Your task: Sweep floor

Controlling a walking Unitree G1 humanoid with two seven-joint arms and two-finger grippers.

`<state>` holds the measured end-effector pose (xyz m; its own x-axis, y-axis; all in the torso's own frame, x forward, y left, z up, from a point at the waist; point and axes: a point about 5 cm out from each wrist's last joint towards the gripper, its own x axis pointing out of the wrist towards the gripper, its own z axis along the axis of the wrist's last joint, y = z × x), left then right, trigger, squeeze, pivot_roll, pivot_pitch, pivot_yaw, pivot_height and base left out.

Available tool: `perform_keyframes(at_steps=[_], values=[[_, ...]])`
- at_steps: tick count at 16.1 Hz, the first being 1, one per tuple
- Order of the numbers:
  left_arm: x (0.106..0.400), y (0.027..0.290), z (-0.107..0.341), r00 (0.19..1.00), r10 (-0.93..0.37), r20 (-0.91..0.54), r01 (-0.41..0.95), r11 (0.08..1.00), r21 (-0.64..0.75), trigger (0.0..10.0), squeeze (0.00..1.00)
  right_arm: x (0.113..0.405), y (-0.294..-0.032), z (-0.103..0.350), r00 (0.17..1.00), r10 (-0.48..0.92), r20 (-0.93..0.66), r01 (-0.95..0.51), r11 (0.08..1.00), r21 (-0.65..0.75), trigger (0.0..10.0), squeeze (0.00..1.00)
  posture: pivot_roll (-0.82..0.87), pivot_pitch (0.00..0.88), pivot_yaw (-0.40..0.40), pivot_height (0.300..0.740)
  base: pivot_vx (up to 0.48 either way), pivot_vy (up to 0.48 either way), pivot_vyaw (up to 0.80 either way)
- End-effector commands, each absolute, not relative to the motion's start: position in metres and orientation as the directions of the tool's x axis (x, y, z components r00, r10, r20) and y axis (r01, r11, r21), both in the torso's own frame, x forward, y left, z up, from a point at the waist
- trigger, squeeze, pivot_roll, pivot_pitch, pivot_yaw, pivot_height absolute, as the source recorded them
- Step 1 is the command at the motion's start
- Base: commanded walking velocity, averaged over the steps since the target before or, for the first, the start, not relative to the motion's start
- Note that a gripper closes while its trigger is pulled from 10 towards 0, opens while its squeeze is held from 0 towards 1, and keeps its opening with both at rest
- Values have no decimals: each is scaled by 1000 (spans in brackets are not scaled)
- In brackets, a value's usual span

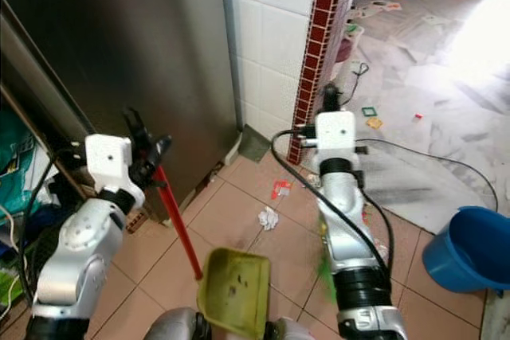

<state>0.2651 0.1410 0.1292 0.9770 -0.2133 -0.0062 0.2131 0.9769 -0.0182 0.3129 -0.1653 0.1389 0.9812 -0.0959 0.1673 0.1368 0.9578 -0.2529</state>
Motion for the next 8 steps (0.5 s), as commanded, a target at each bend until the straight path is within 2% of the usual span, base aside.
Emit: perform_keyframes(at_steps=[1, 5, 7, 8], values=[[262, 141, 139, 980, -199, 29, 198, 980, 25, 10000, 0, 311, -165, 152, 970, -96, 223, 156, 951, -267, 10000, 0, -77, 0, 24, 740, 0, 0, 0], [258, 143, 141, 983, -176, 56, 171, 982, 77, 10000, 0, 305, -176, 155, 962, -146, 233, 209, 939, -272, 10000, 0, -93, 0, 33, 740, 0, 0, 0], [264, 140, 146, 980, -185, 72, 181, 982, 60, 10000, 0, 308, -176, 157, 961, -150, 232, 212, 937, -277, 10000, 0, -84, 0, 22, 740, 0, 0, 0], [268, 139, 149, 981, -172, 90, 167, 984, 58, 10000, 0, 311, -174, 159, 962, -147, 232, 209, 938, -275, 10000, 0, -75, 0, 13, 740, 0, 0, -719]])
